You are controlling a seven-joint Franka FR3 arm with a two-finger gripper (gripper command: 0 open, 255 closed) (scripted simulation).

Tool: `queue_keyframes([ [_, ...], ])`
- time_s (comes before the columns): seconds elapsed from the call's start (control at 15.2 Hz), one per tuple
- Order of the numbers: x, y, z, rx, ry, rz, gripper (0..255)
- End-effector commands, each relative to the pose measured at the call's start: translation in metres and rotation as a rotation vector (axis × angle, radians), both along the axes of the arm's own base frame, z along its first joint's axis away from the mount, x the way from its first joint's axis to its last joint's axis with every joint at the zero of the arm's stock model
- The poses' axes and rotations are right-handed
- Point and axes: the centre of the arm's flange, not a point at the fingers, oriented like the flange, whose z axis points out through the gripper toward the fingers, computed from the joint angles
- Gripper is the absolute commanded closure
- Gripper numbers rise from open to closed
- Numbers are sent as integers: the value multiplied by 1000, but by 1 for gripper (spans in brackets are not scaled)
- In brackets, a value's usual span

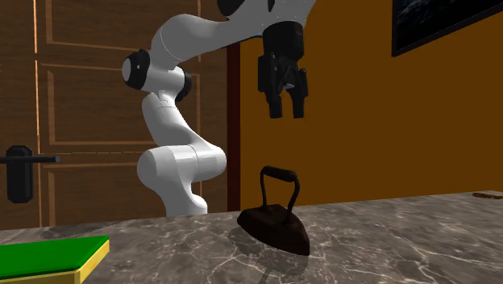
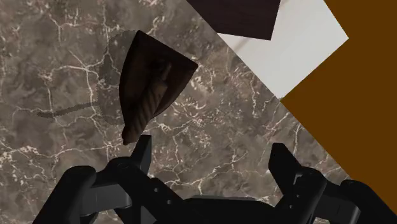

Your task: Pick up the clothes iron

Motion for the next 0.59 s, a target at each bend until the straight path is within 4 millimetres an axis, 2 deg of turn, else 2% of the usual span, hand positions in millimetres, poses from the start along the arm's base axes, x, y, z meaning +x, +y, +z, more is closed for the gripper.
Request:
queue_keyframes([
  [0.0,0,0,0,0,0,0,0],
  [0.4,-9,-22,-63,-107,125,-166,0],
  [0.53,-11,-25,-76,-120,140,-186,0],
])
